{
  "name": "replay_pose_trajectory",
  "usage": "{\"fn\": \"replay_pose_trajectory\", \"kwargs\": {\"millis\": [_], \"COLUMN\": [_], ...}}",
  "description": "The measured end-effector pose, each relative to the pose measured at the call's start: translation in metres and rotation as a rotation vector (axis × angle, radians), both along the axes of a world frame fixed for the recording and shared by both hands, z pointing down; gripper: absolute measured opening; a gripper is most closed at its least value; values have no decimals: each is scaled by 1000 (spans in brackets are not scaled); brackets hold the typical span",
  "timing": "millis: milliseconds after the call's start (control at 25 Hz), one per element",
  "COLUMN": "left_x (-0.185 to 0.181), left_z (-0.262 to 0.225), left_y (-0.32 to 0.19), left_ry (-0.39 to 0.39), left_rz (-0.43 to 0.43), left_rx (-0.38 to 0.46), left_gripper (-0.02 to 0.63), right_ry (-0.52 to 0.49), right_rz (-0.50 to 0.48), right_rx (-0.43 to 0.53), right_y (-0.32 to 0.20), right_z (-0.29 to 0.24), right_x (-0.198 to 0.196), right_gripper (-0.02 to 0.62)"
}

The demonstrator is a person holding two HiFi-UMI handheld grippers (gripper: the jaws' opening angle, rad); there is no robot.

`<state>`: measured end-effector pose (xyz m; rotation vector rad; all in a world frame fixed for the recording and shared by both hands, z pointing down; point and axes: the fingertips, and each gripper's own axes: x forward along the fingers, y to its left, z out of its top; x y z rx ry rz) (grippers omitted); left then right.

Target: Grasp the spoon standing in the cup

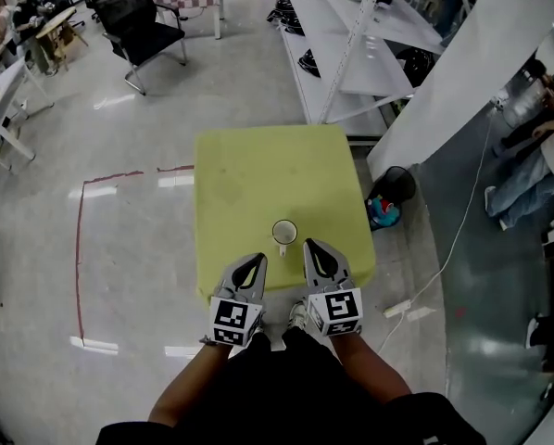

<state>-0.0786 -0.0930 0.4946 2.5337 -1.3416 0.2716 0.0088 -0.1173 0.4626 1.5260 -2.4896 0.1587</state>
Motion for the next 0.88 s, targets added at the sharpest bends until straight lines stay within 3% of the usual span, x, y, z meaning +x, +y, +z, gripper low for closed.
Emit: {"fn": "replay_pose_trajectory", "kwargs": {"millis": [360, 640, 760, 880], "left_x": [10, 14, 16, 21], "left_z": [43, 80, 100, 116], "left_y": [-23, -42, -42, -42], "left_ry": [-5, 65, 102, 109], "left_rz": [-59, -157, -187, -213], "left_rx": [-67, -144, -195, -227], "left_gripper": [6, 8, 129, 144], "right_ry": [20, 5, -6, -23], "right_rz": [-60, -74, -84, -92], "right_rx": [-34, -94, -117, -149], "right_y": [-22, -36, -32, -28], "right_z": [33, 66, 81, 97], "right_x": [1, 7, 7, 10], "right_gripper": [6, 7, 8, 8]}}
